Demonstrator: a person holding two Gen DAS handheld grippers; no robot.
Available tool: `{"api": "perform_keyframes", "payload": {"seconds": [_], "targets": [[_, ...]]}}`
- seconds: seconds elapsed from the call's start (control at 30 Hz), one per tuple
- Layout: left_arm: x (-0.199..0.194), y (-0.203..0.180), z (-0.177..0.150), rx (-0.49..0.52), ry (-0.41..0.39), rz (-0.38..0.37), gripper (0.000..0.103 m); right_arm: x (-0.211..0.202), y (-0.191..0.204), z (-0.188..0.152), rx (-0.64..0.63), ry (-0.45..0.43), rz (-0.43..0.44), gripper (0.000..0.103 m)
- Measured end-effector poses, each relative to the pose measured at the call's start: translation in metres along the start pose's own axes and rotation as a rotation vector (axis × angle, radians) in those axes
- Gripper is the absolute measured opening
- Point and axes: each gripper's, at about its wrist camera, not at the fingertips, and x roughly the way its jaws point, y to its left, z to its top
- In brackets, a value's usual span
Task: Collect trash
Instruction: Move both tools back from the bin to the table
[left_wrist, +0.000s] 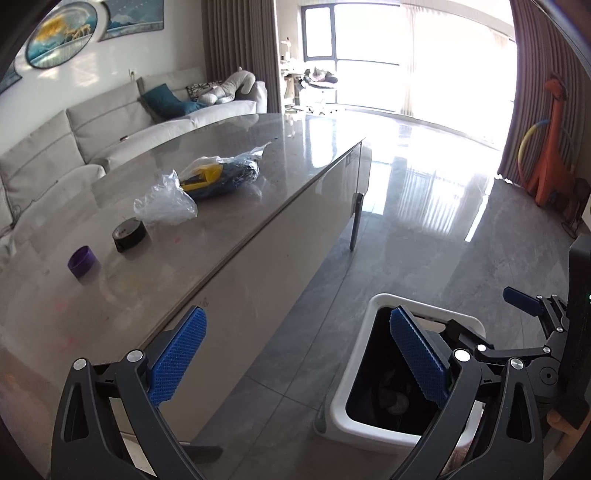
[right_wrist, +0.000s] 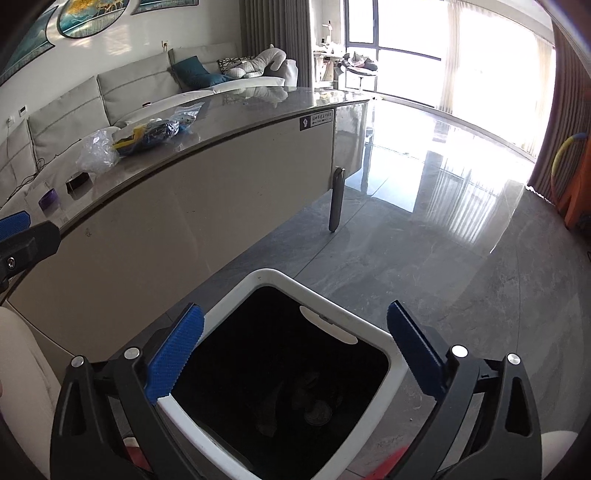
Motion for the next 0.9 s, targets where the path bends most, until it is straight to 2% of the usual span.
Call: {"api": "perform_keyframes", "payload": {"seconds": [0.2,0.43,0.67,0.9], "targets": [[-0.007,0.008,0.003,0.006,-0.024,0.039,0.098,-0.023,0.006,0.018,-0.045,-0.119,-0.017,0.099],[-0.013,0.029,0.008,-0.044,-0.039,0.061,0.098,-0.036,0.02,0.039,-0.059,-0.152,0.039,0.099],[-0.02,0.063,0.016,-0.081,-0.048,0.1,0.098,-0.041,0.052,0.064,-0.123,-0.203,0.087,0.099],[-0.028,0.111,0.028,-0.125,-0.079,0.178,0.098,-0.039,0.094,0.092,-0.19,-0.245,0.16,0.099]]}}
